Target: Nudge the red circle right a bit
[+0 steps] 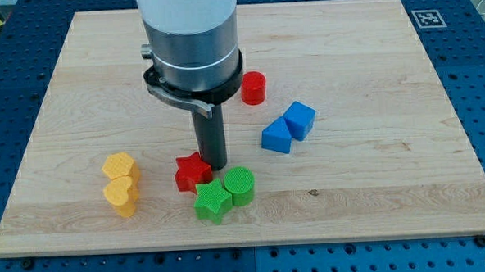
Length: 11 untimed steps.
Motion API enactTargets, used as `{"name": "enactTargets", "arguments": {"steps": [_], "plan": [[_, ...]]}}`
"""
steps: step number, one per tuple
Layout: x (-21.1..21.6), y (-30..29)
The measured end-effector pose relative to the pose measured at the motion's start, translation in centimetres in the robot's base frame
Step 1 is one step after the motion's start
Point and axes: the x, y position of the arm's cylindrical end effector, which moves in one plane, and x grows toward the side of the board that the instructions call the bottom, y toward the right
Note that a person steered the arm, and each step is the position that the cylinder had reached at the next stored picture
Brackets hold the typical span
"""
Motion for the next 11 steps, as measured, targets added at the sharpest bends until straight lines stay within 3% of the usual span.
{"name": "enactTargets", "arguments": {"steps": [5, 8, 11], "plan": [[-11.8, -0.5], [-13.1, 4.3], [-17.6, 5.7]]}}
